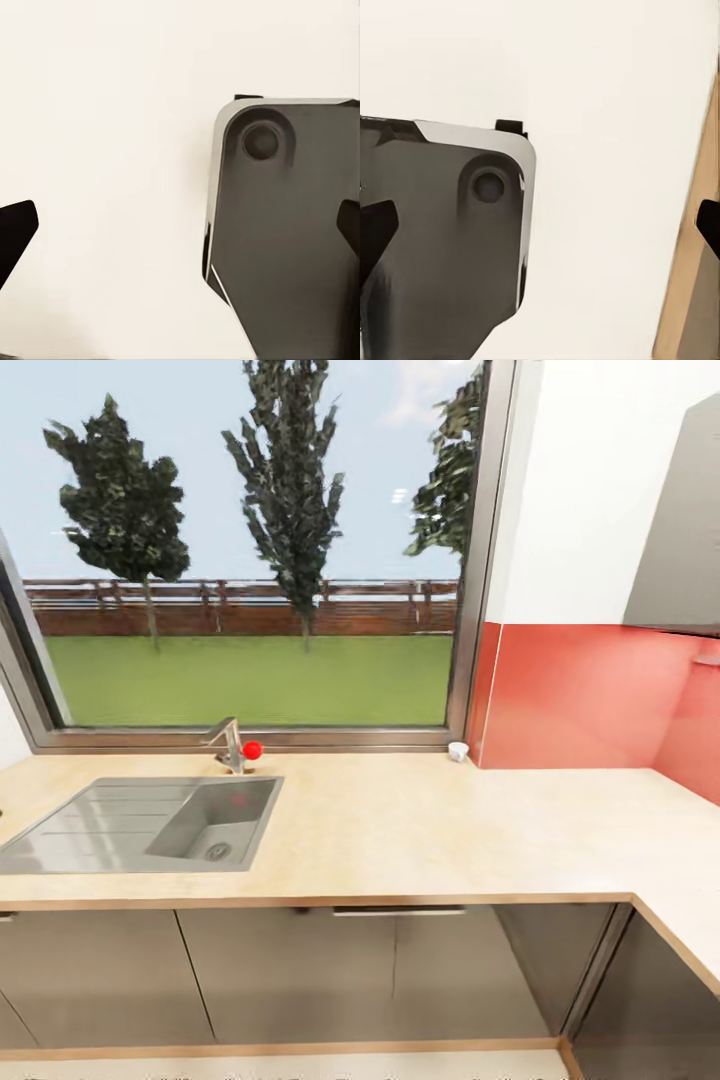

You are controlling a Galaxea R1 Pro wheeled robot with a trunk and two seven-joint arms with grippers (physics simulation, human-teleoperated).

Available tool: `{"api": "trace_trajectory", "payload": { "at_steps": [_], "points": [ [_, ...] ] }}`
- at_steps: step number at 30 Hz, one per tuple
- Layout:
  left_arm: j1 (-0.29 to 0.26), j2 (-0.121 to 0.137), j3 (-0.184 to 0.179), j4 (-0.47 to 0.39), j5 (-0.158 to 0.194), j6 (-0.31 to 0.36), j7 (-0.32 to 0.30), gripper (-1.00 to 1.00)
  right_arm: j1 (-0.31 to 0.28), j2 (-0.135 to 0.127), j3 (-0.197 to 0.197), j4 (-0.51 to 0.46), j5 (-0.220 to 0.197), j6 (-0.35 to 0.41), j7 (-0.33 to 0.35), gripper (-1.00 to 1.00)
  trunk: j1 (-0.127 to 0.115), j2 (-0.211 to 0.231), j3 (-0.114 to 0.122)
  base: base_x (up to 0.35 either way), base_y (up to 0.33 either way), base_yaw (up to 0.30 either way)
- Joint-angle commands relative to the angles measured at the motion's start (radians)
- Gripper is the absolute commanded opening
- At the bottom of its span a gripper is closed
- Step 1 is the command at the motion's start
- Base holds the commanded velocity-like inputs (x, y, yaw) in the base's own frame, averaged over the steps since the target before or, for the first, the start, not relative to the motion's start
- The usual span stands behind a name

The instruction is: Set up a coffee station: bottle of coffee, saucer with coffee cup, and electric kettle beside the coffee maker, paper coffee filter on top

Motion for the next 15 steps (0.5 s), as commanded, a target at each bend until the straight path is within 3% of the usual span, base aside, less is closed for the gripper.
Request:
{"api": "trace_trajectory", "payload": {
  "at_steps": [1, 7, 12, 15],
  "points": [
    [0.0, 0.001, 0.008, 0.003, -0.011, -0.006, 0.004, 1.0, 0.0, 0.0, 0.009, -0.001, -0.011, 0.004, 0.004, 1.0, 0.0, -0.001, 0.0, -0.152, -0.259, 0.0],
    [0.001, 0.002, 0.006, 0.002, -0.013, 0.011, 0.003, 1.0, 0.0, 0.006, 0.009, -0.003, -0.011, 0.002, 0.006, 1.0, 0.0, -0.001, 0.0, -0.204, -0.221, 0.0],
    [0.001, -0.001, -0.001, 0.002, -0.015, 0.033, 0.003, 1.0, 0.0, 0.047, 0.01, -0.039, -0.008, -0.013, 0.004, 1.0, 0.0, -0.001, 0.0, -0.105, -0.087, 0.0],
    [0.001, 0.002, 0.0, 0.002, -0.014, 0.034, 0.004, 1.0, 0.0, 0.057, 0.01, -0.088, -0.007, -0.035, 0.004, 1.0, 0.0, -0.001, 0.0, -0.014, -0.012, 0.0]
  ]
}}
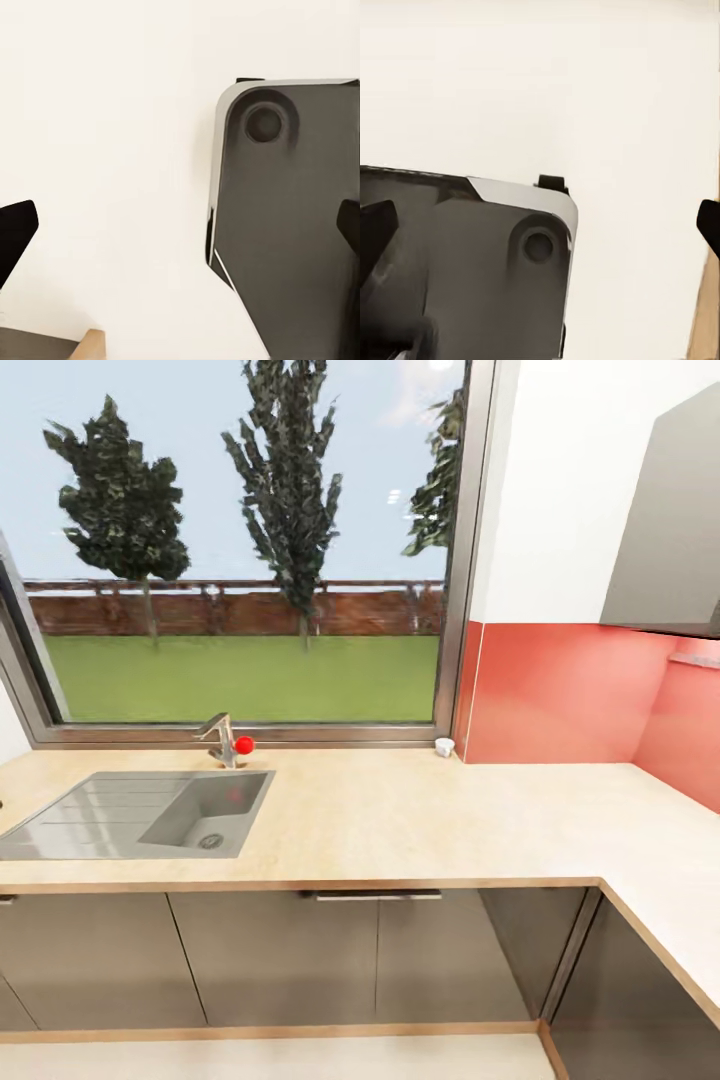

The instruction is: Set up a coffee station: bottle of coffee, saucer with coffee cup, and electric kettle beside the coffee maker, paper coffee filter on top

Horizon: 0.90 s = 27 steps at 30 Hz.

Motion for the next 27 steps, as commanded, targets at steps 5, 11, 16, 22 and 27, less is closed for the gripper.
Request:
{"api": "trace_trajectory", "payload": {
  "at_steps": [5, 11, 16, 22, 27],
  "points": [
    [0.0, 0.018, 0.01, 0.002, -0.01, -0.005, 0.005, 1.0, 0.0, 0.004, 0.007, -0.146, -0.01, -0.058, 0.002, 1.0, 0.0, 0.0, 0.0, -0.003, -0.003, 0.0],
    [0.0, 0.036, 0.009, 0.002, -0.011, -0.005, 0.005, 1.0, 0.0, 0.041, 0.004, -0.318, -0.013, -0.38, 0.0, 1.0, 0.0, 0.0, 0.0, 0.0, 0.0, 0.0],
    [0.0, 0.035, 0.008, 0.003, -0.011, -0.004, 0.004, 1.0, 0.0, 0.089, 0.0, -0.422, -0.018, -0.594, -0.002, 1.0, 0.0, 0.0, 0.0, 0.0, 0.0, 0.0],
    [0.0, 0.035, 0.007, 0.003, -0.01, -0.004, 0.005, 1.0, 0.0, 0.102, -0.001, -0.682, -0.019, -0.625, -0.093, 1.0, 0.0, 0.0, 0.0, 0.0, 0.0, 0.0],
    [0.0, 0.034, 0.008, 0.003, -0.01, -0.004, 0.004, 1.0, -0.046, 0.104, -0.001, -0.907, -0.019, -0.447, -0.179, 1.0, 0.0, 0.0, 0.0, 0.0, 0.0, 0.0]
  ]
}}
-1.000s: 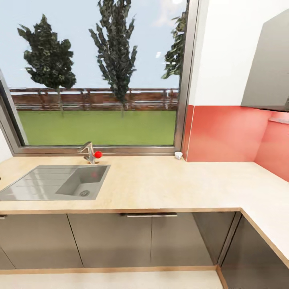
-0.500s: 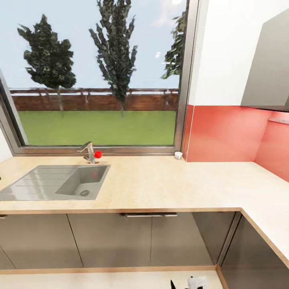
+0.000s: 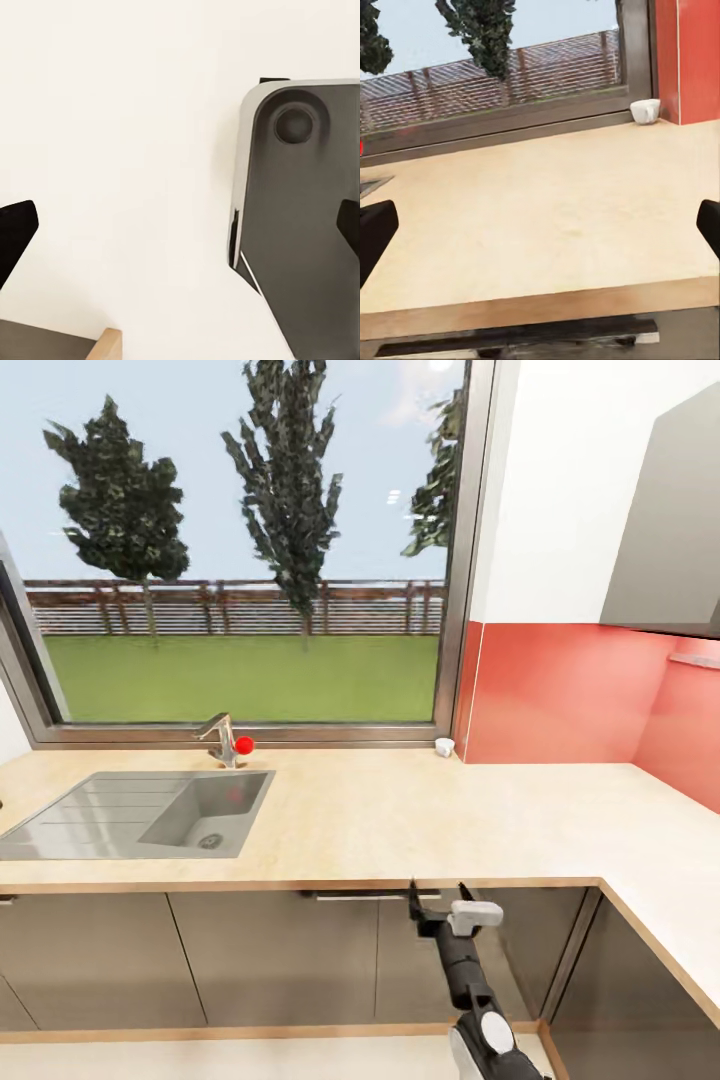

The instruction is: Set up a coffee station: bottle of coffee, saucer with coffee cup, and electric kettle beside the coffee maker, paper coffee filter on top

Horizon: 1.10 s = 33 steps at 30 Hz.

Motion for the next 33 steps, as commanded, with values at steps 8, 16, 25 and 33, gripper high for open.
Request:
{"api": "trace_trajectory", "payload": {
  "at_steps": [8, 16, 25, 33],
  "points": [
    [0.006, 0.0, 0.006, 0.003, -0.011, -0.005, 0.0, 1.0, -0.325, 0.002, 0.003, -0.033, -0.007, 0.4, -0.031, 1.0, 0.0, 0.0, 0.0, 0.0, 0.0, 0.0],
    [0.01, 0.0, 0.009, 0.003, -0.006, 0.146, 0.003, 1.0, -0.905, 0.041, 0.003, 0.387, -0.004, 0.765, -0.043, 1.0, 0.0, 0.0, 0.0, 0.258, 0.0, 0.0],
    [0.027, -0.007, 0.011, 0.004, -0.006, 0.148, 0.004, 1.0, -1.071, 0.042, 0.003, 0.544, -0.004, 0.766, -0.065, 1.0, 0.0, 0.0, 0.0, 0.336, 0.0, 0.0],
    [0.032, -0.008, 0.012, 0.004, -0.006, 0.15, 0.005, 1.0, -1.113, 0.038, 0.004, 0.616, -0.005, 0.759, -0.065, 1.0, 0.0, 0.0, 0.0, 0.337, 0.0, 0.0]
  ]
}}
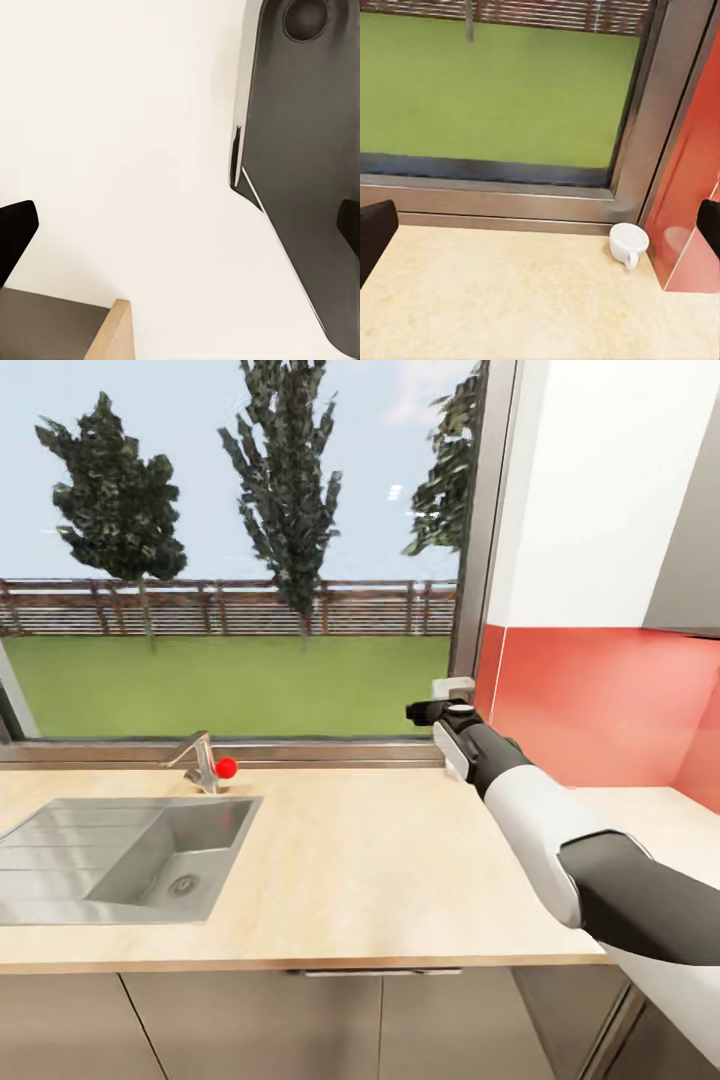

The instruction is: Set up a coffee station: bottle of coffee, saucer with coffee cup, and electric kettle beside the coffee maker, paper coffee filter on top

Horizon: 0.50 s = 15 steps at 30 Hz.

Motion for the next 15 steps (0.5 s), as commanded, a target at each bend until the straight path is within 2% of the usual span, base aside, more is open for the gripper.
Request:
{"api": "trace_trajectory", "payload": {
  "at_steps": [1, 3, 4, 5, 15],
  "points": [
    [0.0, 0.0, 0.009, 0.002, -0.011, -0.006, 0.004, 1.0, 0.0, -0.003, 0.009, 0.0, -0.01, 0.003, -0.008, 1.0, 0.001, 0.0, 0.0, 0.337, 0.0, 0.0],
    [0.001, 0.0, 0.009, 0.002, -0.011, -0.006, 0.003, 1.0, 0.002, -0.007, 0.01, 0.012, -0.01, 0.002, -0.008, 1.0, 0.001, 0.0, 0.0, 0.337, 0.0, 0.0],
    [0.002, -0.001, 0.009, 0.002, -0.011, -0.005, 0.002, 1.0, 0.005, -0.011, 0.01, 0.066, -0.011, -0.001, -0.006, 1.0, 0.001, 0.0, 0.0, 0.337, 0.0, 0.0],
    [0.002, -0.002, 0.009, 0.001, -0.011, -0.004, 0.002, 1.0, 0.006, -0.011, 0.01, 0.074, -0.011, -0.003, -0.005, 1.0, 0.001, 0.0, 0.0, 0.337, -0.033, 0.0],
    [0.002, -0.001, 0.012, 0.001, -0.011, -0.004, 0.002, 1.0, 0.017, -0.012, 0.011, 0.09, -0.012, -0.006, -0.004, 1.0, 0.001, 0.0, 0.0, 0.337, -0.07, 0.0]
  ]
}}
